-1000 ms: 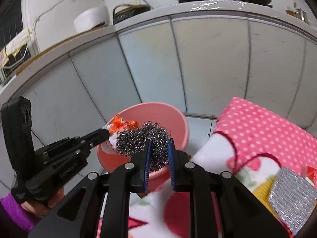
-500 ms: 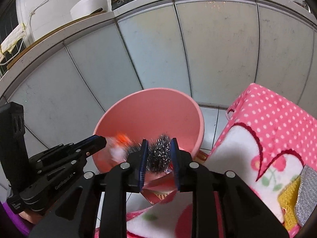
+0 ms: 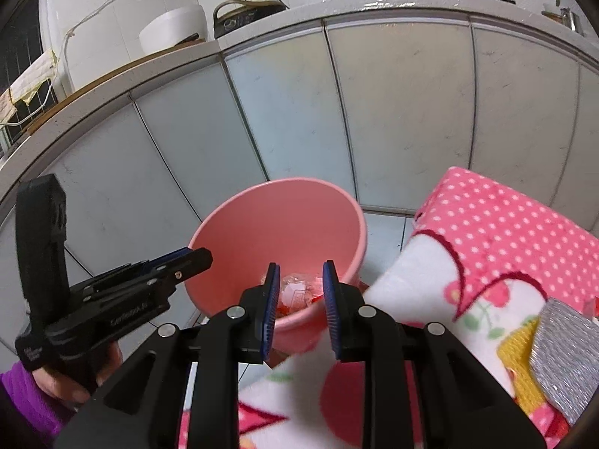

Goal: Collect trash
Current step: 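Carry both items over the pink bucket and open both tools to drop them, then return both open tools over the table toward the silver mesh pad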

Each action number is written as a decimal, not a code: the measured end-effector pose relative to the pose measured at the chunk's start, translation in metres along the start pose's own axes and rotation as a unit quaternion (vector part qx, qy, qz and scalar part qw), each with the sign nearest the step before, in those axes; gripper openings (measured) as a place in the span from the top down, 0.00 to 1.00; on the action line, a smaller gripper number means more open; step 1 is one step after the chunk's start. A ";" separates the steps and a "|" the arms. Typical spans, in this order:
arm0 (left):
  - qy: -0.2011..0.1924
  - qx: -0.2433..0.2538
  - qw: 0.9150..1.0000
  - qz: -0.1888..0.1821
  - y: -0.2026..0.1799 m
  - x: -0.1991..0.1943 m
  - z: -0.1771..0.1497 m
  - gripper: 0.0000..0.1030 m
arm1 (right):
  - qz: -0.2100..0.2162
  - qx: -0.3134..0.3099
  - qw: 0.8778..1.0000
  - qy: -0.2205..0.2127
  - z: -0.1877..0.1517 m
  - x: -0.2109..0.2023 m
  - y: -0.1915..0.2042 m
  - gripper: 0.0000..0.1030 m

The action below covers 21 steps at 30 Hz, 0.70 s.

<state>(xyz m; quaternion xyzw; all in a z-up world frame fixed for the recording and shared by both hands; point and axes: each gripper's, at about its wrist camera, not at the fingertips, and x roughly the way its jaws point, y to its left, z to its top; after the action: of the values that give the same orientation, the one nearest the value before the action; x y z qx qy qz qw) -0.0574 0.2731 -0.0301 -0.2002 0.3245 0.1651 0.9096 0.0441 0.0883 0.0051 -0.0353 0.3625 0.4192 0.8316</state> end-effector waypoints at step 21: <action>0.003 0.062 0.997 -0.036 -0.068 -0.015 -0.011 0.74 | -0.067 0.027 0.996 -0.053 -0.045 -0.094 -0.041 0.77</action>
<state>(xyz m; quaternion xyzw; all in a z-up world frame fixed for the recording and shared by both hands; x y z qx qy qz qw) -0.0448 0.2068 -0.0107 -0.1559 0.3293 0.1112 0.9246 0.0119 -0.0178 0.0216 -0.0147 0.3265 0.3541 0.8763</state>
